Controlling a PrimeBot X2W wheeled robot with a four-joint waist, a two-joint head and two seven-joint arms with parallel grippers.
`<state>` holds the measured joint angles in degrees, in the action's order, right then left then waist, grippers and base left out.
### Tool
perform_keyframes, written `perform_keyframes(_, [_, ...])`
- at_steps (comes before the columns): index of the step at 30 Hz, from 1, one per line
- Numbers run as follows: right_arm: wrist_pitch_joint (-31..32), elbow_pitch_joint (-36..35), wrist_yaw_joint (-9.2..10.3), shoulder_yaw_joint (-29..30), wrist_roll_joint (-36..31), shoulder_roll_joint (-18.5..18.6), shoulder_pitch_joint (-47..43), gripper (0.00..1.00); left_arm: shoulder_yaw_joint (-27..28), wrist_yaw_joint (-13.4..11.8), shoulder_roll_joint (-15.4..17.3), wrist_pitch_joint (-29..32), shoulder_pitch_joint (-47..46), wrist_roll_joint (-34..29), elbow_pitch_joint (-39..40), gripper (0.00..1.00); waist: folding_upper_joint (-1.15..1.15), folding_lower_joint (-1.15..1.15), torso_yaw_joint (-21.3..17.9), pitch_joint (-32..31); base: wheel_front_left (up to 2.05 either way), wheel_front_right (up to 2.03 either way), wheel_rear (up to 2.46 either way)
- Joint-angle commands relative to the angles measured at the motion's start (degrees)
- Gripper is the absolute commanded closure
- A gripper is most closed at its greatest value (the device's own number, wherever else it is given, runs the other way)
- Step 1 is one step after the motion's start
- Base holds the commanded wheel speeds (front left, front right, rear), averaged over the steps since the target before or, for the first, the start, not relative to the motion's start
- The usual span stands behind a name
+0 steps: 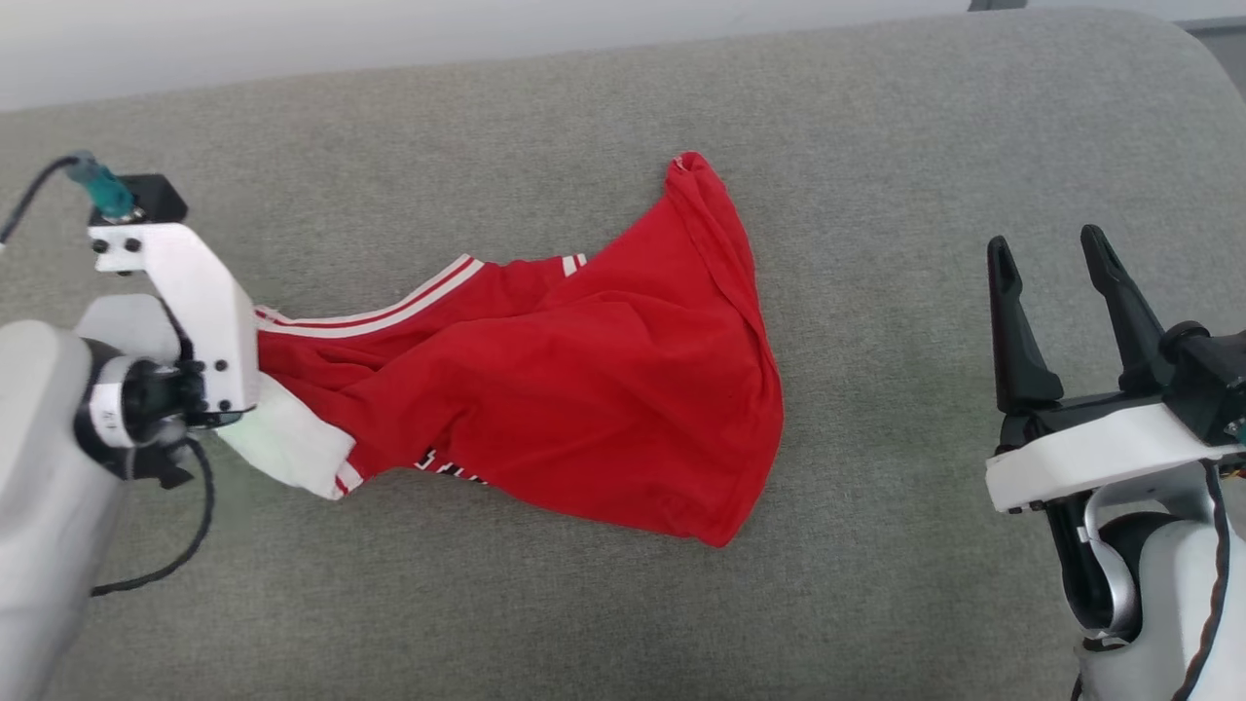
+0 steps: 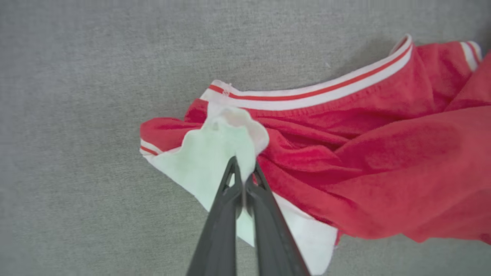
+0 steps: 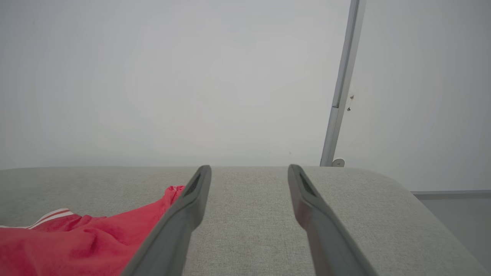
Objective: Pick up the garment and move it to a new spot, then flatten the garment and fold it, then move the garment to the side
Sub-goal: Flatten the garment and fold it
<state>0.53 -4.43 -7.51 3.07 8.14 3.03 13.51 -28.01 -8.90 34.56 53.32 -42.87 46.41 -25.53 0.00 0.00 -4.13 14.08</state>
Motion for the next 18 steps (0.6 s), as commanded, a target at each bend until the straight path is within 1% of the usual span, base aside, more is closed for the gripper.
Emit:
perform_keyframes(1, [0.3, -0.3, 0.04, 0.0, -0.1, -0.1, -0.4, 0.00, 0.8, -0.6, 1.0, -0.4, 1.4, 0.6, 1.1, 1.00, 0.00, 0.00, 0.5, -0.3, 0.00, 0.00, 0.00])
perform_keyframes(4, [0.5, -0.5, 0.04, 0.2, -0.2, -0.1, -0.5, 0.00, 2.3, -1.8, 3.1, -0.5, 3.4, 1.5, 3.9, 1.00, 0.00, 0.00, 1.1, -0.6, 0.00, 0.00, 0.00])
perform_keyframes(10, [0.9, -1.2, 0.04, 0.9, -0.4, -0.1, -0.9, 0.00, 5.4, -5.6, 8.5, -1.4, 10.0, 2.0, 8.7, 1.00, 0.00, 0.00, 2.2, -0.7, 0.00, 0.00, 0.00])
perform_keyframes(13, [1.3, -1.4, 0.04, 1.0, -0.6, -0.1, -0.9, 0.00, 6.8, -7.2, 9.9, -1.3, 13.2, 2.8, 9.5, 1.00, 0.00, 0.00, 2.7, -0.7, 0.00, 0.00, 0.00])
perform_keyframes(16, [1.6, -1.5, 0.04, 0.8, -0.5, -0.1, -0.8, 0.00, 7.8, -8.2, 9.5, -1.9, 15.4, 4.2, 8.9, 1.00, 0.00, 0.00, 3.0, -0.6, 0.00, 0.00, 0.00])
perform_keyframes(17, [1.7, -1.4, 0.04, 0.7, -0.4, -0.1, -0.6, 0.00, 7.9, -8.0, 9.3, -2.1, 15.9, 4.6, 8.6, 0.67, 0.00, 0.00, 3.1, -0.6, 0.00, 0.00, 0.00])
perform_keyframes(18, [1.8, -1.3, 0.04, 0.6, -0.3, -0.1, -0.5, 0.00, 8.0, -8.0, 9.2, -2.3, 16.4, 4.8, 8.1, 0.03, 0.00, 0.00, 3.2, -0.7, 0.00, 0.00, 0.00])
